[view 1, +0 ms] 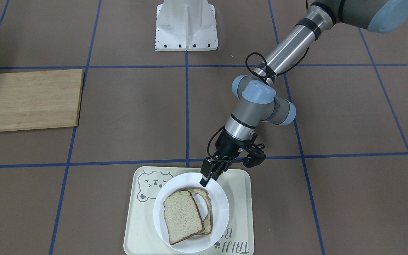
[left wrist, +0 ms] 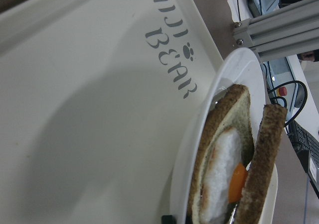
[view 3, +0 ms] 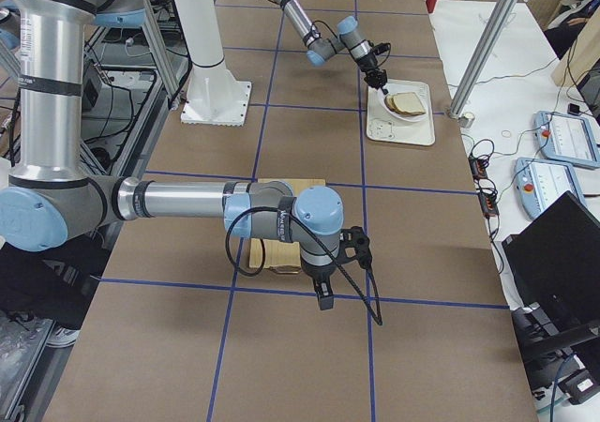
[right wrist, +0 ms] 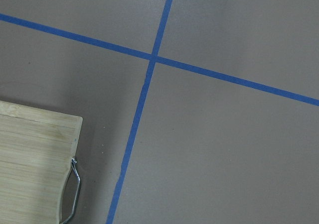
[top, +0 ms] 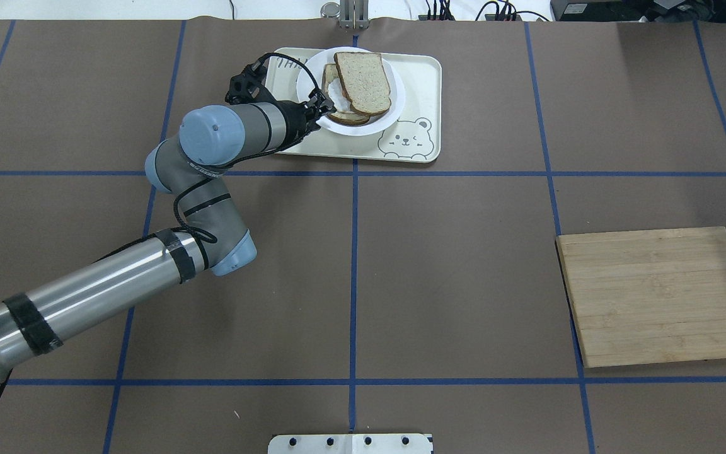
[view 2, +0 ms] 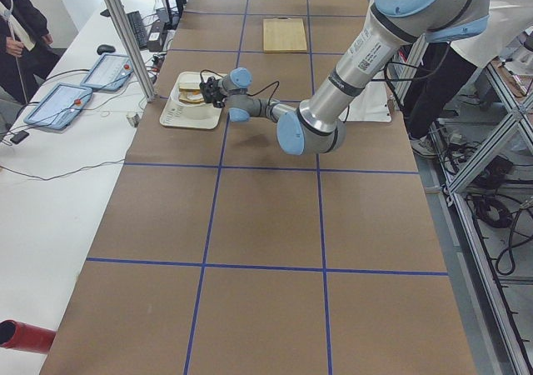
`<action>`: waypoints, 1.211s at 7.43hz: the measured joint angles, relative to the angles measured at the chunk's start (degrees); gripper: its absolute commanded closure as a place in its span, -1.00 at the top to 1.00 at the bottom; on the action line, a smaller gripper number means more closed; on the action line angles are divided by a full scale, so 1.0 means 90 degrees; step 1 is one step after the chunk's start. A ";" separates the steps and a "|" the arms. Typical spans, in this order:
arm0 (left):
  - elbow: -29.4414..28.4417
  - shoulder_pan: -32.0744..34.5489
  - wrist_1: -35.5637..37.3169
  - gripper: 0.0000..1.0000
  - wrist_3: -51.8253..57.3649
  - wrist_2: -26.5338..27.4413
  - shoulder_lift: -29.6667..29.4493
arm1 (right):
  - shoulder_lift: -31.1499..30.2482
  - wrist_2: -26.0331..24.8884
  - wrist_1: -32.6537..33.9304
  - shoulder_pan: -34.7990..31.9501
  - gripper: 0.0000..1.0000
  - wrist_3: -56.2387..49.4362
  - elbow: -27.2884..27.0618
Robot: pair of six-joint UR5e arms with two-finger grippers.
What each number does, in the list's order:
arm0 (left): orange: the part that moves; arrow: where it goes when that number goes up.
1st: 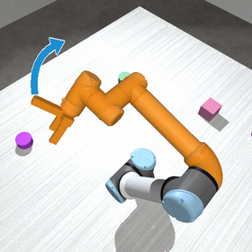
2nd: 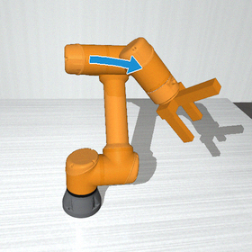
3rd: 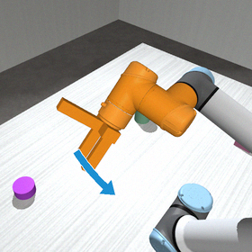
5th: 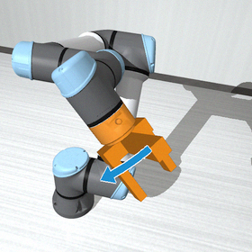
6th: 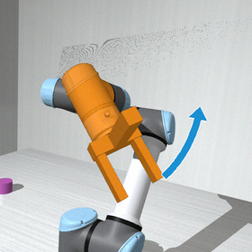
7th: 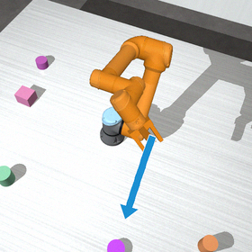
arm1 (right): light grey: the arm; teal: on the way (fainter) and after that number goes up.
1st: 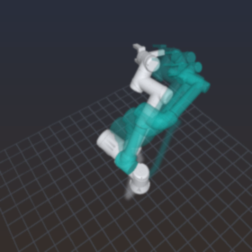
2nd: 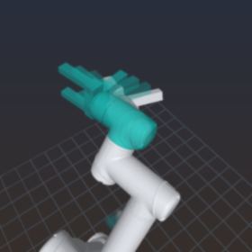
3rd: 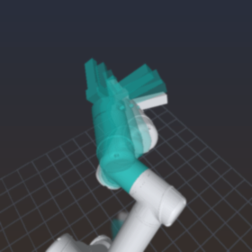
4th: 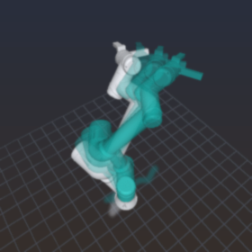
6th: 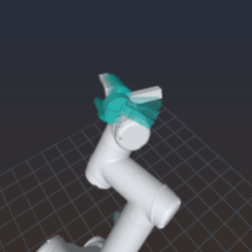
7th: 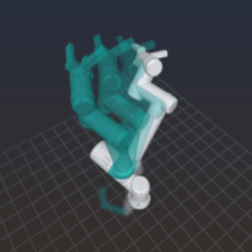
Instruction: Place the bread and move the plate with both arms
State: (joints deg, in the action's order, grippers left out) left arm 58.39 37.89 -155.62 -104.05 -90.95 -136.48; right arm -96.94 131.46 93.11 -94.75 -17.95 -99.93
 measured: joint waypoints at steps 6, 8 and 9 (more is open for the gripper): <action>0.3704 0.1236 0.3190 0.98 0.4015 -0.2015 0.2289 | -0.0077 0.0000 0.0002 0.0000 1.00 0.0110 -0.0010; 0.4428 0.2236 0.5004 0.98 0.7200 -0.2385 0.2973 | -0.0135 0.0002 -0.0019 0.0000 1.00 0.0284 -0.0017; 0.4525 0.2893 0.5744 0.98 0.8714 -0.2614 0.3212 | -0.0148 0.0002 -0.0022 0.0000 1.00 0.0305 -0.0018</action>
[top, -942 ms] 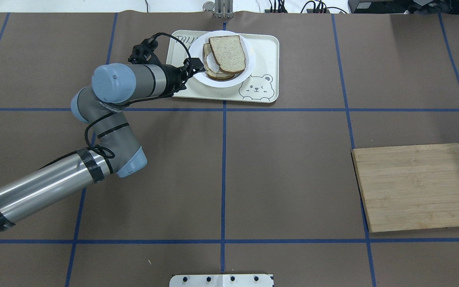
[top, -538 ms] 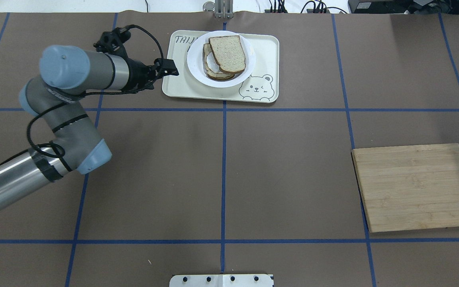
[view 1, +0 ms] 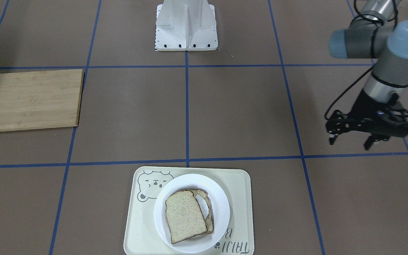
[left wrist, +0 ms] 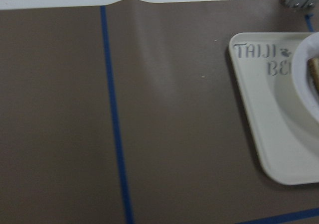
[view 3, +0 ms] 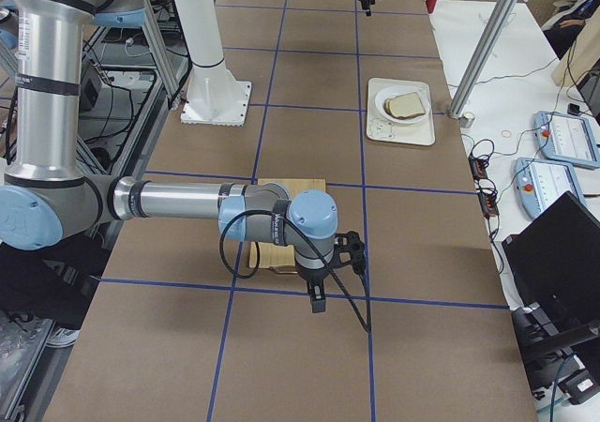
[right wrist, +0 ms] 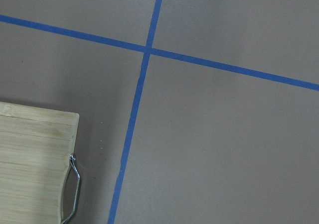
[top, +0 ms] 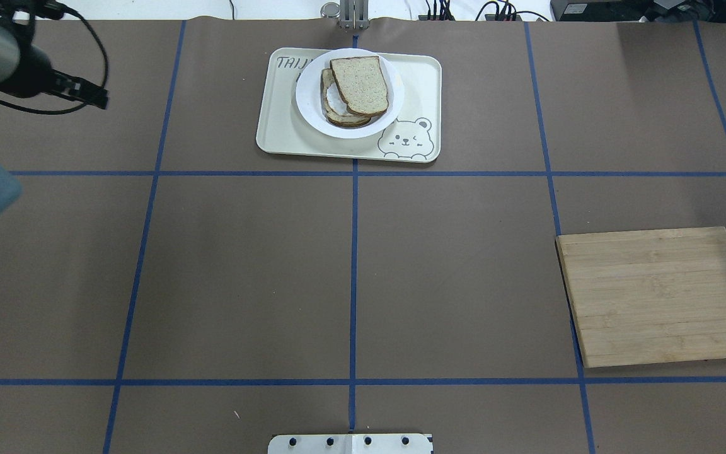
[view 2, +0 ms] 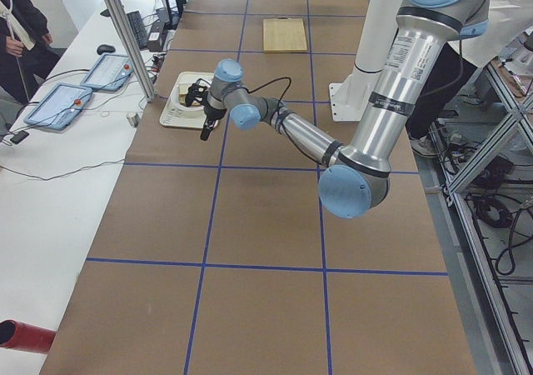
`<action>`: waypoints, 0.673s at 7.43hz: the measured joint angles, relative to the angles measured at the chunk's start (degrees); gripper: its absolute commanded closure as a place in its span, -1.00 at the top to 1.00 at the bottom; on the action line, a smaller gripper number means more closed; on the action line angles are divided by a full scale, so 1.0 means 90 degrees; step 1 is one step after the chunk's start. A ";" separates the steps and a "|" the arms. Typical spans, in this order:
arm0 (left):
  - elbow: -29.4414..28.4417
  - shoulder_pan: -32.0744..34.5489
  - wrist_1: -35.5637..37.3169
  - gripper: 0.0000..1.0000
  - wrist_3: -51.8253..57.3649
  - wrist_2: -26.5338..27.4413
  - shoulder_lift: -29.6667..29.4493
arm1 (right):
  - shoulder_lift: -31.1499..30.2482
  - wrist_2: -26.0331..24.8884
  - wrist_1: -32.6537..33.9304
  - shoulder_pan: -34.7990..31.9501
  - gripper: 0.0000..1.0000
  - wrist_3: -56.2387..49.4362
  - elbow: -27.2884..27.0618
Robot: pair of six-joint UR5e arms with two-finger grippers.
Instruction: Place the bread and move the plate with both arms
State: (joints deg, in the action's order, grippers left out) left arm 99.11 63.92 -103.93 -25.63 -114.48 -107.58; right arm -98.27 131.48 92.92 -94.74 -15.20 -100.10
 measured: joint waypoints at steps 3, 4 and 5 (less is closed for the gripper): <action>-0.0059 0.1820 0.2084 0.98 0.3216 -0.0646 0.0449 | -0.0016 -0.0008 -0.0002 0.0000 1.00 -0.0010 -0.0001; -0.0123 0.2211 0.2812 0.98 0.3852 -0.0755 0.0536 | -0.0018 -0.0031 -0.0002 0.0000 1.00 -0.0021 -0.0001; -0.0177 0.2492 0.3339 0.98 0.4171 -0.0817 0.0701 | -0.0017 -0.0042 -0.0002 0.0000 1.00 -0.0026 -0.0001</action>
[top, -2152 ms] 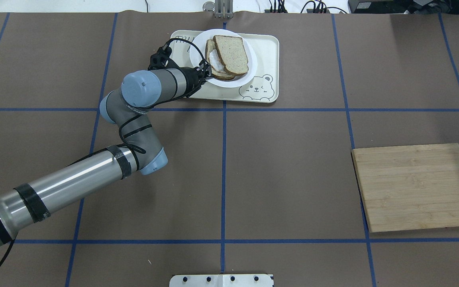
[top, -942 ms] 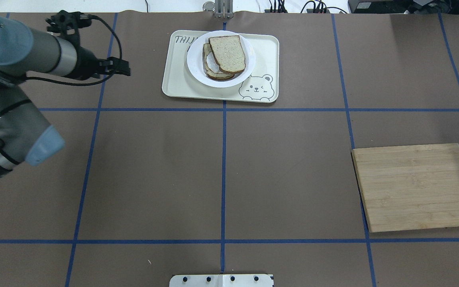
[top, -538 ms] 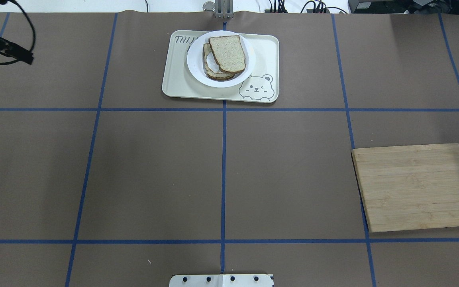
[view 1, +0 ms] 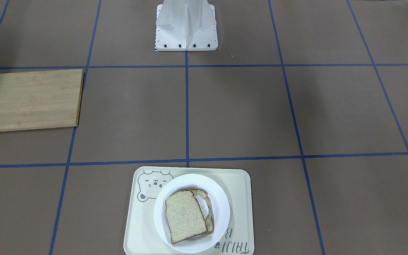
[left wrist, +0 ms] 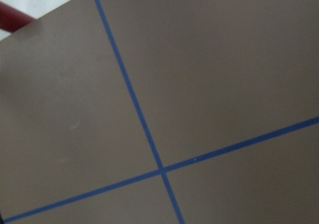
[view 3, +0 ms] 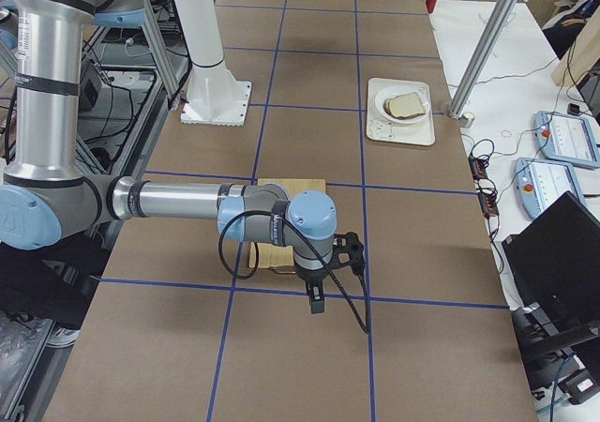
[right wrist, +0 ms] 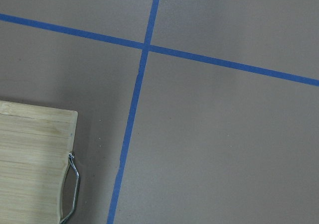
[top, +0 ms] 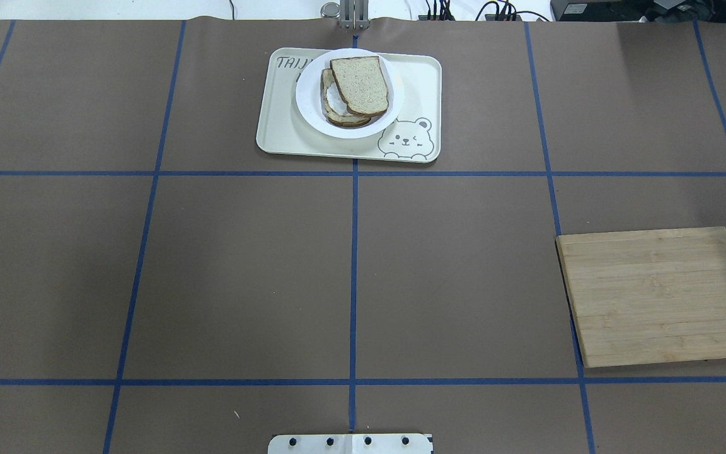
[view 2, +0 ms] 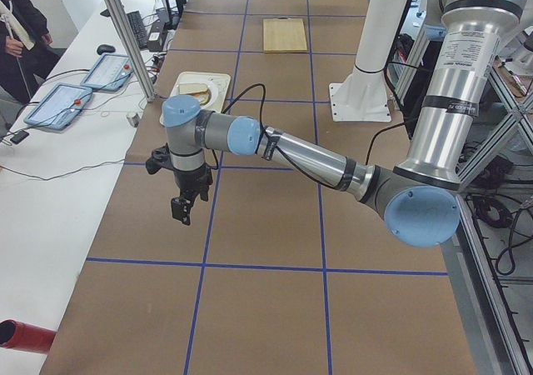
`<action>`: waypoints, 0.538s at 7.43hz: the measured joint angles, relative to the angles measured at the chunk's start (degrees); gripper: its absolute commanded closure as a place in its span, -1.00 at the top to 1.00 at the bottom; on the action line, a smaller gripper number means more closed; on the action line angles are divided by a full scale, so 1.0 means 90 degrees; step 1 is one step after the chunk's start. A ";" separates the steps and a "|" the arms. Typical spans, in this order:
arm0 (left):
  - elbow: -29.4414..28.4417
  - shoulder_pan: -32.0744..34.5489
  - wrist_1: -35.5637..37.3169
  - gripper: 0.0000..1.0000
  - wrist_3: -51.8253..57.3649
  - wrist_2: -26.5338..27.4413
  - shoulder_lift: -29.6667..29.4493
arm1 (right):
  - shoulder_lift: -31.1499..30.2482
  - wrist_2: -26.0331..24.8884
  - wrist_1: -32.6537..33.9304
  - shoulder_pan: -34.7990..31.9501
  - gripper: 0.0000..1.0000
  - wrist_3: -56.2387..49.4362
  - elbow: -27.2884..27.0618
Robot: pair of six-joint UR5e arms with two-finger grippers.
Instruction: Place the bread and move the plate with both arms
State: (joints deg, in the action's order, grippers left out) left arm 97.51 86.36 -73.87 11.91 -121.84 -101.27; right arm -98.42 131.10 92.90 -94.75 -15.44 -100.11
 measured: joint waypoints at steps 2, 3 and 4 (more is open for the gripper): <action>-0.0011 0.0327 -0.0008 0.98 0.0142 -0.0238 0.0555 | 0.0007 0.0024 0.0000 0.0000 1.00 -0.0001 -0.0010; -0.0010 0.0439 -0.0230 0.98 0.0146 -0.0581 0.0836 | 0.0010 0.0041 -0.0002 0.0000 1.00 0.0005 -0.0013; -0.0010 0.0552 -0.0430 0.98 0.0143 -0.0865 0.1029 | 0.0017 0.0048 -0.0004 0.0000 1.00 0.0014 -0.0012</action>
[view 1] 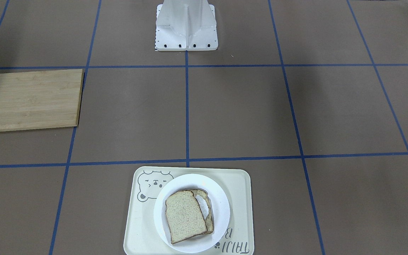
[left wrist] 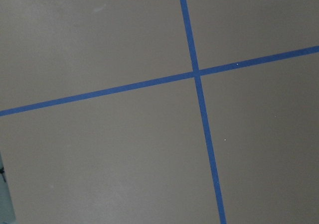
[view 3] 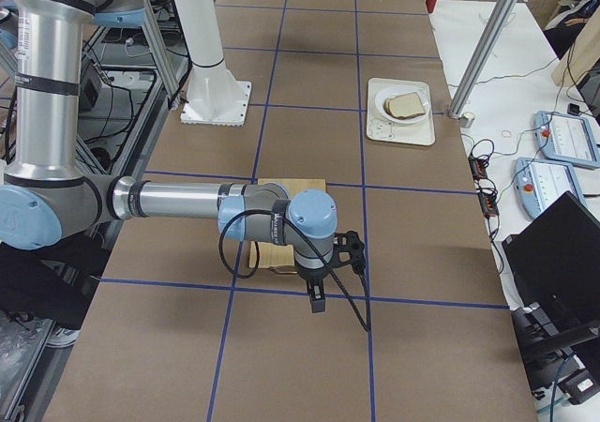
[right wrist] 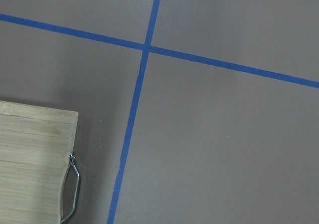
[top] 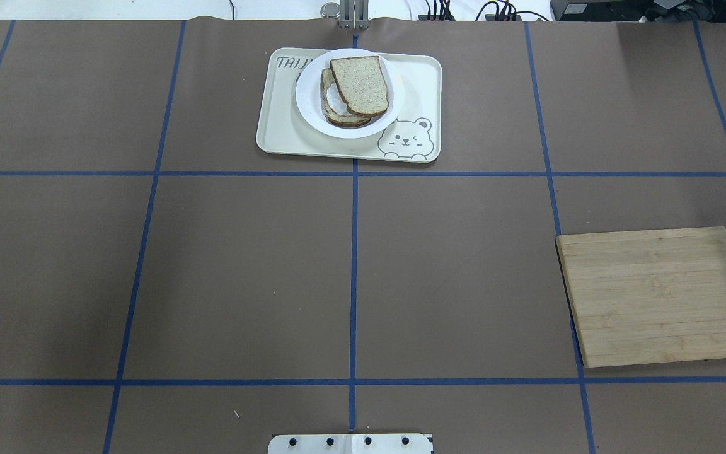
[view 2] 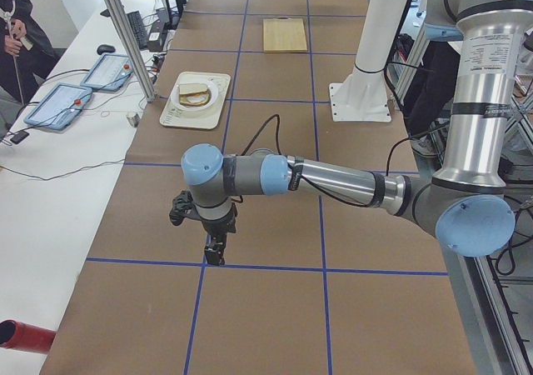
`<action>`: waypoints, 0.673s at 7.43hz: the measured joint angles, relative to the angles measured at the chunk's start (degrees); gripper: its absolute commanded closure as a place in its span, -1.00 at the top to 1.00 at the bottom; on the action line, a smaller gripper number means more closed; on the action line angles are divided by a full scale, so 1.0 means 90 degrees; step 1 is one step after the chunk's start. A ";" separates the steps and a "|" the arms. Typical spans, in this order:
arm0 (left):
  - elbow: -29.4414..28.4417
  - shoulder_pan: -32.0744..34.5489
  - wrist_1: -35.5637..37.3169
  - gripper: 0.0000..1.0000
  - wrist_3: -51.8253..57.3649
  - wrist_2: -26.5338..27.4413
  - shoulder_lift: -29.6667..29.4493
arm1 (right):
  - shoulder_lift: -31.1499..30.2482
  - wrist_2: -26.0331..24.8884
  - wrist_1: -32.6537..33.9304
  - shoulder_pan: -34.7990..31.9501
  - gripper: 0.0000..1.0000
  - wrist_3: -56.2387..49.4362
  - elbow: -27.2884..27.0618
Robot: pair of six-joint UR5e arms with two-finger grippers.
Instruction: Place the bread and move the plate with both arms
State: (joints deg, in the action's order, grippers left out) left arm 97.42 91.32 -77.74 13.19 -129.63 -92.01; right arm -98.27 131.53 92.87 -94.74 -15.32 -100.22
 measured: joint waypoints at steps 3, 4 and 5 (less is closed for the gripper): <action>0.0083 0.0127 -0.0297 0.98 -0.0004 -0.0194 0.0048 | 0.0016 -0.0008 -0.0005 0.0000 1.00 0.0018 -0.0027; 0.0099 0.0123 -0.0483 0.98 -0.0004 -0.0183 0.0078 | 0.0032 -0.0019 -0.0005 0.0000 1.00 0.0025 -0.0039; 0.0095 0.0120 -0.0632 0.98 -0.0009 -0.0177 0.0140 | 0.0057 -0.0028 -0.0006 0.0000 1.00 0.0057 -0.0045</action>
State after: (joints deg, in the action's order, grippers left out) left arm 98.28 92.40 -83.43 13.11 -131.22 -90.75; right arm -97.76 131.28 92.81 -94.74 -14.81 -100.63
